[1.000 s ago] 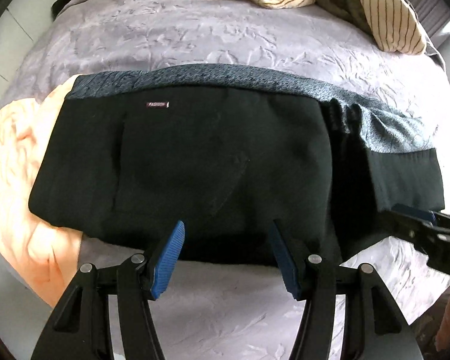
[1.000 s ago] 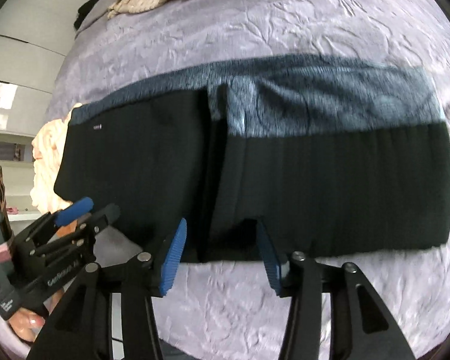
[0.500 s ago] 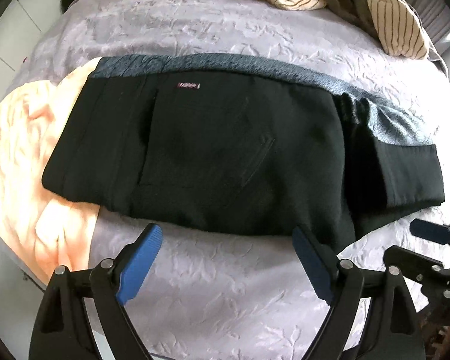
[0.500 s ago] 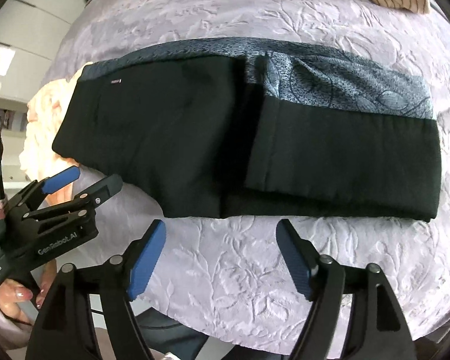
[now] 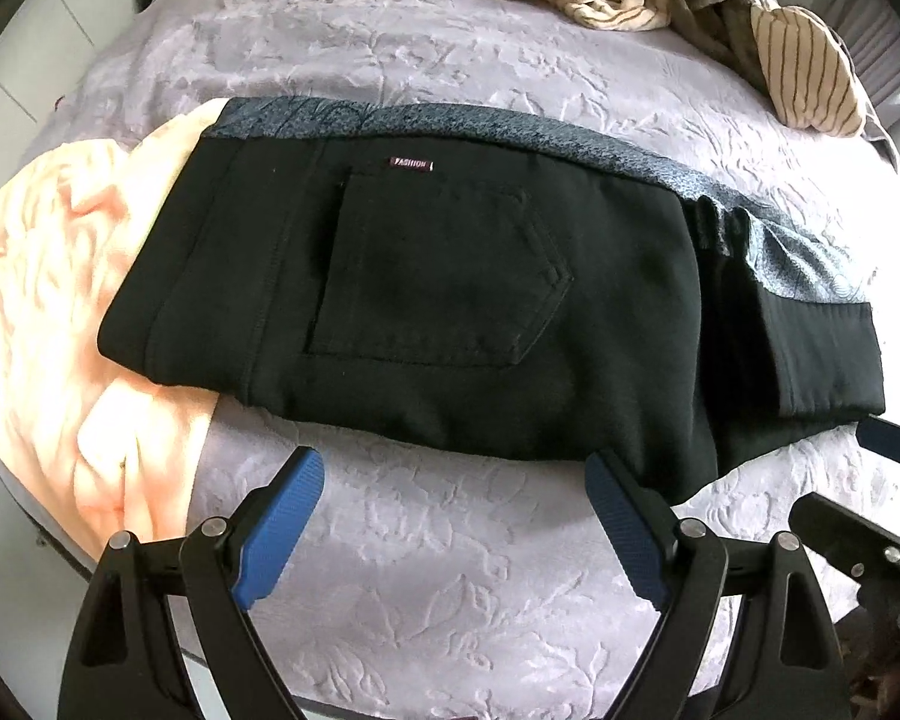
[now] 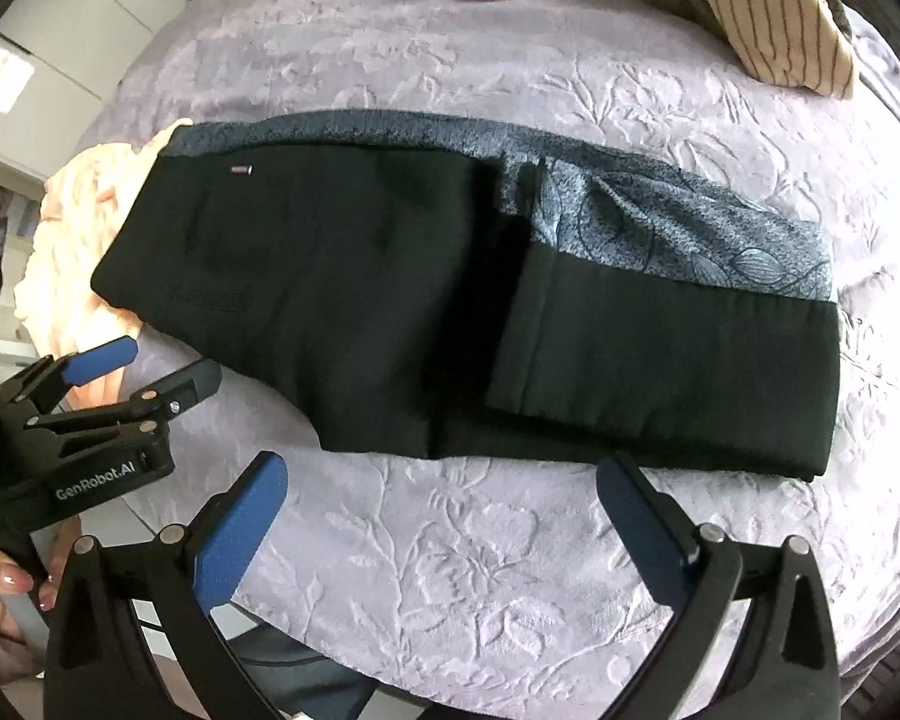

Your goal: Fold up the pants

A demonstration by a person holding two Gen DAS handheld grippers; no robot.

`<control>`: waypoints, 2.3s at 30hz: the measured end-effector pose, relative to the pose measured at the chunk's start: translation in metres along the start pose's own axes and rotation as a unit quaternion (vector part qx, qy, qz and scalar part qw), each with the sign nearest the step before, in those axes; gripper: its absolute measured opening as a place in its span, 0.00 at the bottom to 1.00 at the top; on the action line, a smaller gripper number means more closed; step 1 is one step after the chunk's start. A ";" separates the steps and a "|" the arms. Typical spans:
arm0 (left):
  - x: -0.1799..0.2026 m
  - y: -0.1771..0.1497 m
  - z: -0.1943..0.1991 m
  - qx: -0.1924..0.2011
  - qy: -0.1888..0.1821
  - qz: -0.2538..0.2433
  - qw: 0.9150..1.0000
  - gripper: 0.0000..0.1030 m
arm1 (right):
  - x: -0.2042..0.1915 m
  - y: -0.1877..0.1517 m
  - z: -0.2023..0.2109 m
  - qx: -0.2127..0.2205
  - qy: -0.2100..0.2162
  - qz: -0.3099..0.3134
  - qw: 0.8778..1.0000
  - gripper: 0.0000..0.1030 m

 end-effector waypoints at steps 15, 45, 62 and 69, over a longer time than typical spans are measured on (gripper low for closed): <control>-0.041 -0.013 -0.018 -0.028 -0.019 0.051 0.998 0.87 | -0.014 -0.002 -0.010 -0.032 -0.015 0.008 0.999 1.00; -0.147 0.018 -0.025 0.018 -0.180 0.162 0.970 0.87 | -0.013 -0.003 -0.042 -0.086 0.011 0.004 0.996 1.00; -0.123 0.048 -0.057 0.021 -0.299 0.170 0.939 0.87 | -0.017 -0.015 -0.061 -0.107 0.030 0.005 0.994 1.00; -0.117 0.047 -0.035 0.052 -0.240 0.150 0.958 0.72 | -0.009 0.004 -0.041 -0.084 0.046 -0.002 0.995 1.00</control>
Point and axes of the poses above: each gripper's, at about its wrist camera, not at the fingertips, and z roughly against the way its jaws point, x to its right, y to its top, the point moved 4 cm from there along -z, roughly the way its jaws point, and after that the axes turned 13 degrees about -x, right-handed, at the moved point
